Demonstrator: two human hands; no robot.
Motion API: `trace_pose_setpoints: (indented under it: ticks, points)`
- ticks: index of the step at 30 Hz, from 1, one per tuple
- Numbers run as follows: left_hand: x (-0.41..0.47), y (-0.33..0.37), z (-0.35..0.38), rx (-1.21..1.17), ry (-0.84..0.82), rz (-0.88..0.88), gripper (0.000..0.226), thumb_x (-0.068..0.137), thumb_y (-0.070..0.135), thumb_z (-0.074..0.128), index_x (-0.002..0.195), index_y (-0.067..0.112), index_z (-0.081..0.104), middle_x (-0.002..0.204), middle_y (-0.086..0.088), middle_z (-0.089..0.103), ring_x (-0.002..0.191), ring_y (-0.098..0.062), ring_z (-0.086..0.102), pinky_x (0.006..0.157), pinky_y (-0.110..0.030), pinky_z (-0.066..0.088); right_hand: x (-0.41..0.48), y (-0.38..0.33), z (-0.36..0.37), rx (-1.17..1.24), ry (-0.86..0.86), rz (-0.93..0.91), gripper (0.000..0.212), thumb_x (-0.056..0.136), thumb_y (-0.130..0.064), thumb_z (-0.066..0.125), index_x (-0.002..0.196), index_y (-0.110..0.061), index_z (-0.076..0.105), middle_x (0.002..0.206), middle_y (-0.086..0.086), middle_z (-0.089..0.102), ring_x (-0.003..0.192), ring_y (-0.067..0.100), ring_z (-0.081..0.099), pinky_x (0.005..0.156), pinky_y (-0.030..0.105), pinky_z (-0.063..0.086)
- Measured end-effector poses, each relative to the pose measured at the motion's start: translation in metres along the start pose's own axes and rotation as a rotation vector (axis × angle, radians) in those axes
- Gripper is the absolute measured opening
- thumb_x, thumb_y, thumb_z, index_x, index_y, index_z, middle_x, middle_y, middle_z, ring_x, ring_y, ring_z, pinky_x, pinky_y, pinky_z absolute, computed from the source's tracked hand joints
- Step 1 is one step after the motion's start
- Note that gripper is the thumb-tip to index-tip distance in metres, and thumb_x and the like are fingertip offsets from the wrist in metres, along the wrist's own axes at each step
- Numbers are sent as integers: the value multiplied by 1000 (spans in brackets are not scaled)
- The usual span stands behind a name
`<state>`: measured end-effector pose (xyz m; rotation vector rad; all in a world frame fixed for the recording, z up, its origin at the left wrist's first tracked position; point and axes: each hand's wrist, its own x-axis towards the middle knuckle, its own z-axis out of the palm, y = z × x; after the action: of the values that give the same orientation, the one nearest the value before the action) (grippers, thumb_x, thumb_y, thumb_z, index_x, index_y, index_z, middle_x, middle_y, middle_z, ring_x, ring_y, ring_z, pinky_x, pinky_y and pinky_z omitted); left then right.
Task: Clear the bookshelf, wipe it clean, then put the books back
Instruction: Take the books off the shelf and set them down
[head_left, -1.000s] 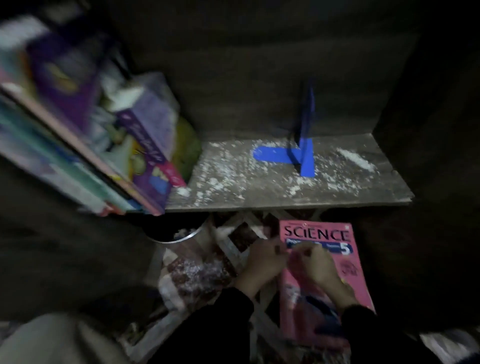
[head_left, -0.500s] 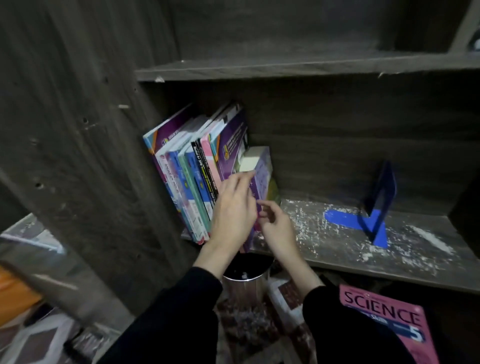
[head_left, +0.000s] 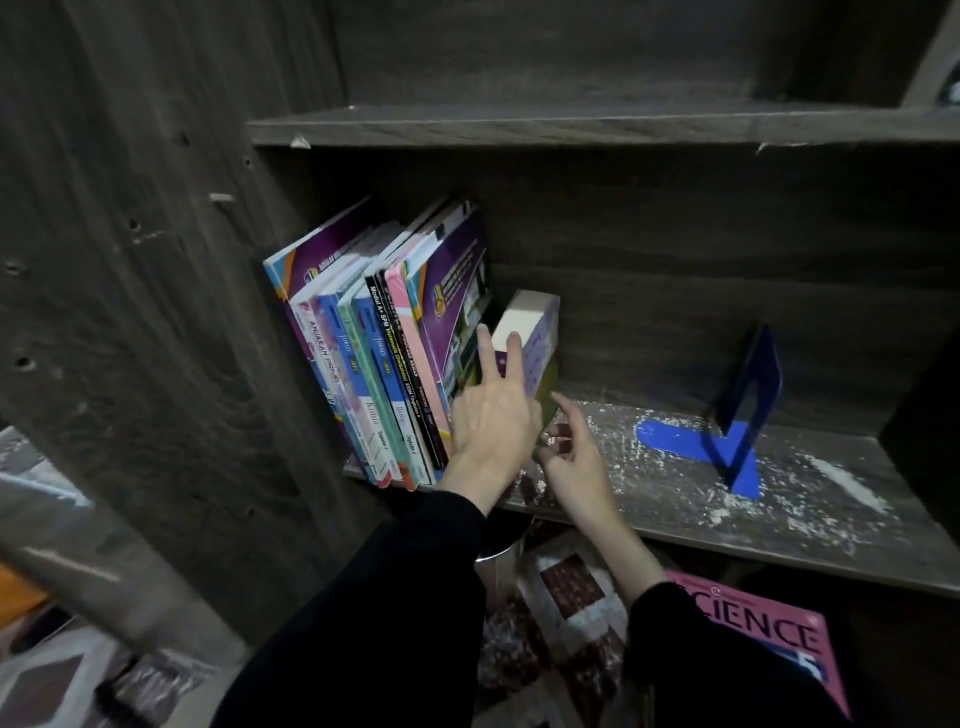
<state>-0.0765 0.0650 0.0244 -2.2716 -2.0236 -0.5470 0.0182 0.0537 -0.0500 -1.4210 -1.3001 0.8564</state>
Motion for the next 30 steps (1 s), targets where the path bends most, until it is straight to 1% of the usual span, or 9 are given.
trace_pose_setpoints:
  ticks: [3,7,10,13,17,20,23,26,30]
  points:
    - [-7,5,13,-38,-14,-23,71,99,42,43,152,27,-2,159,-20,-8,100,-34,62,71,-37,46,1,-1,-5,30,-14,-16,69,86,-1,58,142,-33,36,103,-3,56,78,7,54,67,22,41]
    - [7,4,34,-153,103,-23,67,97,39,49,151,23,13,152,-24,18,129,-38,36,99,-43,40,-1,11,-14,43,26,-6,75,83,4,58,142,-37,34,108,-1,56,92,17,57,71,30,45]
    - [18,2,46,-341,140,-11,63,96,22,54,149,23,20,131,-20,36,107,-36,53,88,-42,48,-5,21,-25,60,38,-6,77,84,3,58,142,-41,32,104,-1,53,90,17,55,77,38,48]
    - [16,-5,49,-427,177,37,58,99,20,49,150,29,23,120,-16,37,84,-24,53,72,-30,43,-6,28,-39,-25,41,-30,77,89,-8,63,144,-46,25,132,-4,47,111,13,49,92,38,45]
    - [-9,-6,34,-589,385,156,52,94,15,59,137,33,37,110,-13,44,83,-14,50,69,-32,53,-9,25,-51,-131,17,-104,81,81,-53,65,134,-70,6,152,0,26,139,25,28,106,59,34]
    - [-36,-5,3,-701,460,266,56,88,12,67,130,33,36,110,-4,45,99,6,49,78,-11,47,-14,3,-62,-84,13,-182,96,72,-62,69,137,-67,-2,148,-16,20,137,6,20,112,49,29]
    - [-59,-2,-30,-1044,253,283,55,85,6,69,123,36,41,117,21,50,112,2,53,84,-18,51,-36,-16,-86,53,-8,-201,107,64,-58,79,138,-65,2,140,-42,23,136,-5,30,111,34,33]
    - [-77,5,-15,-1272,20,216,60,84,2,67,126,34,40,109,33,57,104,3,60,84,-22,53,-77,1,-112,193,-43,-122,97,69,-31,80,144,-50,21,119,-50,47,115,-10,53,91,20,48]
    - [-126,35,65,-1197,-220,165,74,86,41,62,141,60,16,139,24,47,126,-4,49,104,-26,40,-154,75,-130,92,104,55,90,68,-39,83,140,-50,28,124,-47,46,117,-18,46,99,15,41]
